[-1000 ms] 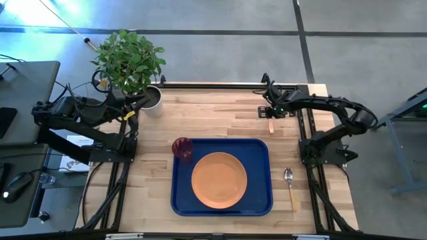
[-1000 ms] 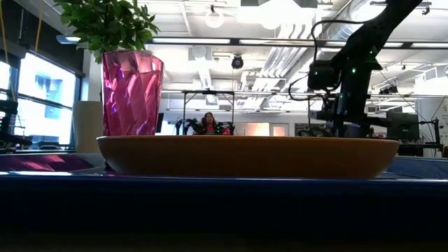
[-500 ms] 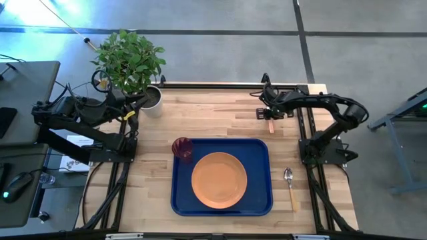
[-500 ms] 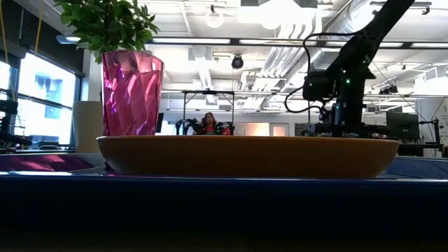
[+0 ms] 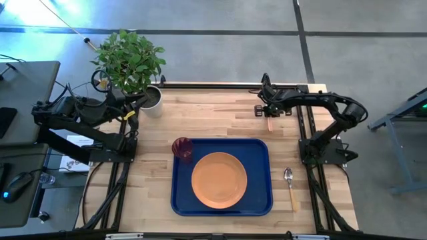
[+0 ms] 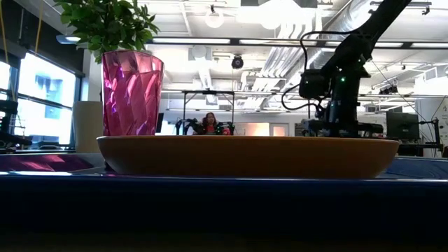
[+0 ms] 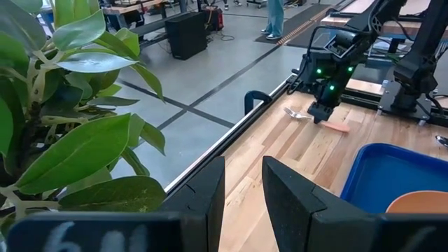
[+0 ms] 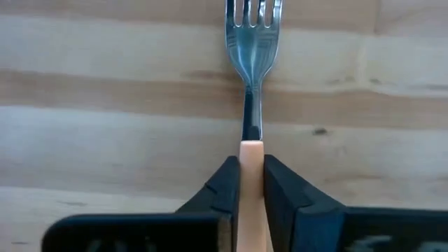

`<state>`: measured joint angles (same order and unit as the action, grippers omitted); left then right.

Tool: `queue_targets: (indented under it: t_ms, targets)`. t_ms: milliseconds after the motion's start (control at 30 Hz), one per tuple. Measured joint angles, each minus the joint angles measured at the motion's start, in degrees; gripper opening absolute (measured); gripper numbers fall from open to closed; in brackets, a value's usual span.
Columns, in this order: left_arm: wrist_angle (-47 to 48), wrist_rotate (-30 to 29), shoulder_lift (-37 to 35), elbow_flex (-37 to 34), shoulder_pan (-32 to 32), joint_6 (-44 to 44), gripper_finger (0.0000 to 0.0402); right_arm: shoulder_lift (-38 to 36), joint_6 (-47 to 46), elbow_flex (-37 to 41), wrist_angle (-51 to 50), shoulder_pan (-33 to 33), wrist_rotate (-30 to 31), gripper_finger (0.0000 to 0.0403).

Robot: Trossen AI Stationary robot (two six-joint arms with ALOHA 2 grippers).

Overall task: Pick and place plate/cup/fork/spoon on tray
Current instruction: Put the light orange fork on the right side of the orange plate

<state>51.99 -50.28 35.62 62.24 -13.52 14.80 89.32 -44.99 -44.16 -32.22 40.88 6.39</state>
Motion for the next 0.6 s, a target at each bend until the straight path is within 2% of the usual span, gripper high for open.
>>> queue_targets:
  t_ms: [267,600]
  targets:
    - [0.00,-0.01,-0.01,0.01,0.00,-0.02,0.0087,-0.31,0.44,-3.87,-1.99,-0.79,-0.84,0.0015]
    - [0.00,0.03,-0.02,0.01,-0.01,-0.01,0.0087,-2.96,-1.68,-12.30,-8.14,-7.20,1.98,0.0015]
